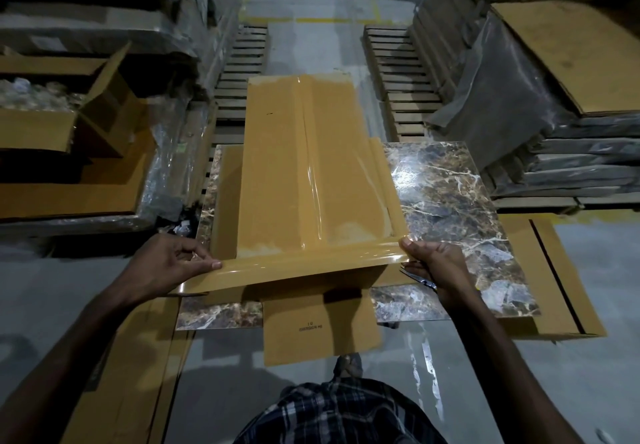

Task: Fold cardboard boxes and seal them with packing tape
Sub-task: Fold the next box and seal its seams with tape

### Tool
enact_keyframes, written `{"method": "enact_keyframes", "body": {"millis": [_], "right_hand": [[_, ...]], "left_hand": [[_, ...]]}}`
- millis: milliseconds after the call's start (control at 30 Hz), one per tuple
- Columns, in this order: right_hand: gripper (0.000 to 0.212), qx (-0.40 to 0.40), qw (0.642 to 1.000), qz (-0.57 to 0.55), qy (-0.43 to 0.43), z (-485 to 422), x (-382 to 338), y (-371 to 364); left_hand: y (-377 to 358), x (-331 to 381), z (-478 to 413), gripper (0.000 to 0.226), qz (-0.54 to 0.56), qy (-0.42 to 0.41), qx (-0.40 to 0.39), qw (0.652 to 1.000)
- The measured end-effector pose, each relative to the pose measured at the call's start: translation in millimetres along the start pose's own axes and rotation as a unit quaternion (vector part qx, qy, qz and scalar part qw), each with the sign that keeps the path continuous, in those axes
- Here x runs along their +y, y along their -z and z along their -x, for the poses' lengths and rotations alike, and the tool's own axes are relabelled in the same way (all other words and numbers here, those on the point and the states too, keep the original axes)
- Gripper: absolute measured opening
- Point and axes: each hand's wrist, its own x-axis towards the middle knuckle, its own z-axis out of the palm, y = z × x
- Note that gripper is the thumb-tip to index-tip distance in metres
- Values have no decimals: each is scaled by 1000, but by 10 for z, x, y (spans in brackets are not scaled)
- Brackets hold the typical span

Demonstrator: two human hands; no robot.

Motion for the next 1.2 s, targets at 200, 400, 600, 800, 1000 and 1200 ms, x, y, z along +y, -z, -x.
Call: {"method": "enact_keyframes", "body": {"millis": [200, 400, 600, 800, 1000, 1200], "right_hand": [[17, -2, 1000, -2, -12, -18, -8, -17], [19, 2, 1000, -7, -13, -10, -1, -28], [16, 3, 1000, -11, -1, 33, -60, -29], [20, -7, 1000, -12, 22, 29, -125, -61], [19, 1, 1000, -3, 18, -13, -107, -100], [20, 7, 1000, -10, 8, -13, -91, -112]], "left_hand": [[17, 3, -28, 13, -10, -2, 2, 1000], [28, 33, -100, 14, -10, 6, 3, 1000], [36, 30, -77, 11, 2, 0, -2, 1000], [92, 71, -37, 7, 31, -3, 8, 999], [99, 0, -131, 12, 3, 22, 8, 1000], [79, 5, -188, 16, 18, 24, 2, 1000]]}}
